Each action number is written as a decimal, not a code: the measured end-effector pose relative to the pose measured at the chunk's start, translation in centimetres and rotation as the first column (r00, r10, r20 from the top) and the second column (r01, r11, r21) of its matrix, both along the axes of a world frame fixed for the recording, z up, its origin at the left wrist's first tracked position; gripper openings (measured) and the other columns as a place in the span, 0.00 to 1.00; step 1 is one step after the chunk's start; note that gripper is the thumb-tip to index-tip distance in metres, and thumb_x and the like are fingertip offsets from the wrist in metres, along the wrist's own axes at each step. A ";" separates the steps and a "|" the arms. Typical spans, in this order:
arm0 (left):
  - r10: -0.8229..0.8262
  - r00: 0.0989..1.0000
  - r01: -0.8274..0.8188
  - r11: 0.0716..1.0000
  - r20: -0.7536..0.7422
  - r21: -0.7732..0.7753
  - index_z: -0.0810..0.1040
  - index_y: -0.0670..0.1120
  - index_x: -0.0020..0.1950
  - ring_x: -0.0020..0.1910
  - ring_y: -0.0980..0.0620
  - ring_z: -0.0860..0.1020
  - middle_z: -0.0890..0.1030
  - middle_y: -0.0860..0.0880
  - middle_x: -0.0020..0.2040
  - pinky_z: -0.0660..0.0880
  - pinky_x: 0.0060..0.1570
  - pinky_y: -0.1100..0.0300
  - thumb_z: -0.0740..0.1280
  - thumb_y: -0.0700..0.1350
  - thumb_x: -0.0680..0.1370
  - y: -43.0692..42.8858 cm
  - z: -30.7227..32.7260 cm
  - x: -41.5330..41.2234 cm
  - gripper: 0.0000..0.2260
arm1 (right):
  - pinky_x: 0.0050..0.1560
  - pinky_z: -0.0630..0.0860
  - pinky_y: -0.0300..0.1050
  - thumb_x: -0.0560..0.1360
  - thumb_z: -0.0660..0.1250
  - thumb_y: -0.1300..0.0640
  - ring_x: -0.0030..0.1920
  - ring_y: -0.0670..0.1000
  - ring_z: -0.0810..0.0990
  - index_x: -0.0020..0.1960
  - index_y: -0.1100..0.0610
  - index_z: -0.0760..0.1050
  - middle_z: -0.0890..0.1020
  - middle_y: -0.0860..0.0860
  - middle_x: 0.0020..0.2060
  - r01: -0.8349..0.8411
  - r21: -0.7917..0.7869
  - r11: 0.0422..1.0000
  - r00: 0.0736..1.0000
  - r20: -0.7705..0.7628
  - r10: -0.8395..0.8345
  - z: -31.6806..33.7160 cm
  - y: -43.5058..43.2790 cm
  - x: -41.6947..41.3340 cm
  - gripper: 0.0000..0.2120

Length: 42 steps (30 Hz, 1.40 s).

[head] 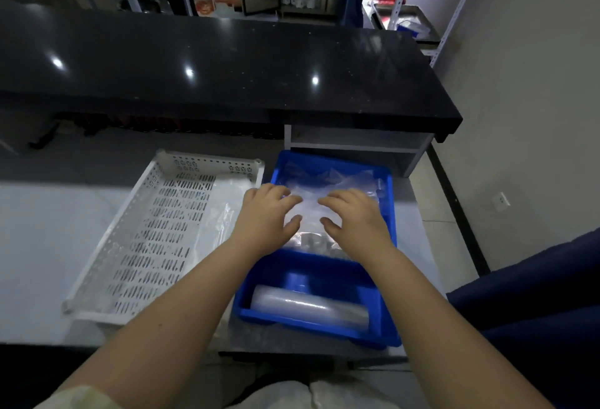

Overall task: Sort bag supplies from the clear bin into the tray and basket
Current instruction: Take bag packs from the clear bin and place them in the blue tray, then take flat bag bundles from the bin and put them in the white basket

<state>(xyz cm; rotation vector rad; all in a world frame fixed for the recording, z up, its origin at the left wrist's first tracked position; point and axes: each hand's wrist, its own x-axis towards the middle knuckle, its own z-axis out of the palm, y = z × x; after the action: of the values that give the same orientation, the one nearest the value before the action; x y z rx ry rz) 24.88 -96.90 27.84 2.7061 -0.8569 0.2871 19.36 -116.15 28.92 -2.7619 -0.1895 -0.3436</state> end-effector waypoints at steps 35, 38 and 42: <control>0.994 0.104 -0.994 0.105 -0.031 0.013 0.76 0.55 0.59 0.56 0.48 0.73 0.79 0.52 0.57 0.67 0.57 0.48 0.66 0.54 0.72 69.8 -1.3 -37.1 0.16 | 0.60 0.72 0.52 0.72 0.70 0.54 0.58 0.53 0.74 0.60 0.51 0.77 0.80 0.49 0.57 -0.944 -0.088 0.319 0.318 0.033 0.948 -0.7 79.5 -15.5 0.16; 0.994 0.012 -1.000 0.014 -0.106 0.016 0.75 0.55 0.61 0.58 0.49 0.72 0.78 0.53 0.59 0.66 0.59 0.49 0.64 0.55 0.73 74.0 -3.5 -39.0 0.17 | 0.58 0.73 0.53 0.72 0.71 0.56 0.57 0.55 0.75 0.60 0.52 0.77 0.80 0.51 0.57 -0.962 -0.076 0.261 0.262 -0.011 0.965 -2.2 84.7 -15.8 0.17; 0.984 -0.080 -0.997 -0.076 -0.160 0.026 0.74 0.55 0.63 0.59 0.49 0.71 0.77 0.52 0.60 0.65 0.60 0.49 0.64 0.54 0.74 79.4 -6.4 -39.3 0.17 | 0.56 0.72 0.54 0.71 0.72 0.58 0.57 0.57 0.75 0.59 0.54 0.78 0.81 0.52 0.56 -0.981 -0.023 0.194 0.195 -0.084 0.977 -5.2 91.4 -14.2 0.16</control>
<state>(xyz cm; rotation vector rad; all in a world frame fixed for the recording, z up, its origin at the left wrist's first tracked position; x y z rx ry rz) -14.41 -17.52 21.45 2.5324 1.4869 0.3783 5.17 -24.78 23.73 -2.0351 -1.8928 0.1252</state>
